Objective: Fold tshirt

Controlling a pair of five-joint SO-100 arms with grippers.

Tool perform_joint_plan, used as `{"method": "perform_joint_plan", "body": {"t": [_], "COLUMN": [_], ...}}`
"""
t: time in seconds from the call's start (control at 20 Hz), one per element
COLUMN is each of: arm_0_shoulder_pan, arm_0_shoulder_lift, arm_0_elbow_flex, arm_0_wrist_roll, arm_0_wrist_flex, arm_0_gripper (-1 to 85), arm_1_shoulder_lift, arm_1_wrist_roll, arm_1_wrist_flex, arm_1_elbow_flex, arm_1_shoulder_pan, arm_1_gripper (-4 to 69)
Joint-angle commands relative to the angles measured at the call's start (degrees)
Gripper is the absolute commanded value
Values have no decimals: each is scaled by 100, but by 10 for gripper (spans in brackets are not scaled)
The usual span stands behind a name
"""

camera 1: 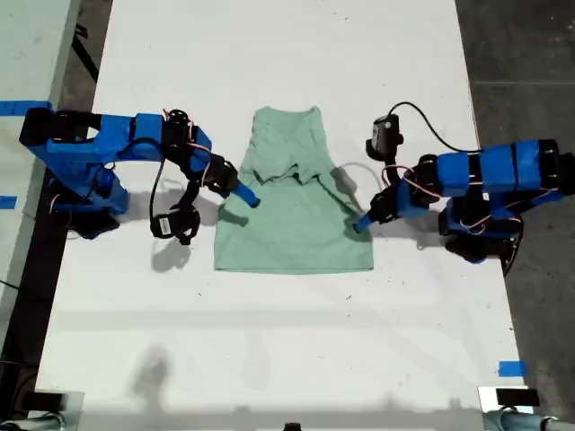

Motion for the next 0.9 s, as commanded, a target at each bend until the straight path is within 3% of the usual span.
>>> {"method": "perform_joint_plan", "body": {"t": [0.0,0.15,0.3,0.5,0.6,0.75,0.85], "arm_0_shoulder_pan": [53,70,70,88,105,149,158], "arm_0_shoulder_lift": [448,448,466,589,624,650,659], "arm_0_elbow_flex": [0,53,53,88,123,176,185], "arm_0_wrist_roll": [-62,-70,-70,-97,-105,-141,-149], "arm_0_wrist_flex": [-79,-88,-88,-79,-79,-79,-114], "arm_0_gripper": [288,287,286,285,284,284,284], "arm_1_shoulder_lift": [-457,-1037,-1143,-1116,-870,229,712], "arm_1_wrist_roll": [105,149,141,132,114,141,220], "arm_1_wrist_flex": [-527,-606,-606,-527,26,1380,1494], "arm_1_elbow_flex": [-44,-229,-290,-316,-510,-1063,-1239], "arm_1_shoulder_pan": [-62,-44,-9,-105,-158,-220,-334], "arm_1_gripper": [226,187,15,-2,-2,-2,-2]}}
